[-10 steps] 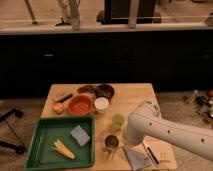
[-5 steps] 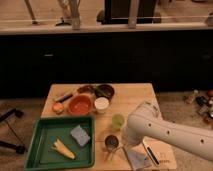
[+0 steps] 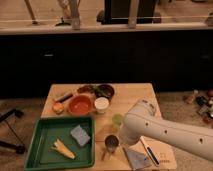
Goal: Place fork in metal cup
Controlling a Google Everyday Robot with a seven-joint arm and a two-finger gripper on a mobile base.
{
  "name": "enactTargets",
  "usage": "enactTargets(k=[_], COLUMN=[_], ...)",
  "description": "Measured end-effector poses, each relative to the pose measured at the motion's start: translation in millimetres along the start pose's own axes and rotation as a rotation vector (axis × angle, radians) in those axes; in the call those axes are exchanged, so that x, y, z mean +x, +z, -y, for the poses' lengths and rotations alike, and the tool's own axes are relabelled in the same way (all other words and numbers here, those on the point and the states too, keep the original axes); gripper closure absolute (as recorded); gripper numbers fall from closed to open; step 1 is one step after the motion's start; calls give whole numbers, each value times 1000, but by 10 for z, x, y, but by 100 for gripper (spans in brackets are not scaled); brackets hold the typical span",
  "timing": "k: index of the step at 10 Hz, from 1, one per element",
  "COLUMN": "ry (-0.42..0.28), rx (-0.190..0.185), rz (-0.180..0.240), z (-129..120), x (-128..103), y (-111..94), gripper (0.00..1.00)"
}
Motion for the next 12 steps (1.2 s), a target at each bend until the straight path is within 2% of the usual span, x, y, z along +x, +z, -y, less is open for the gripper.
enactTargets(k=[4,7,12], ry=[-12,-7,-14], rx=[43,58,31], rz=[50,94,166], z=[129,223,374], x=[-104,-171,-272], y=[-29,-20,10], gripper=[100,100,100])
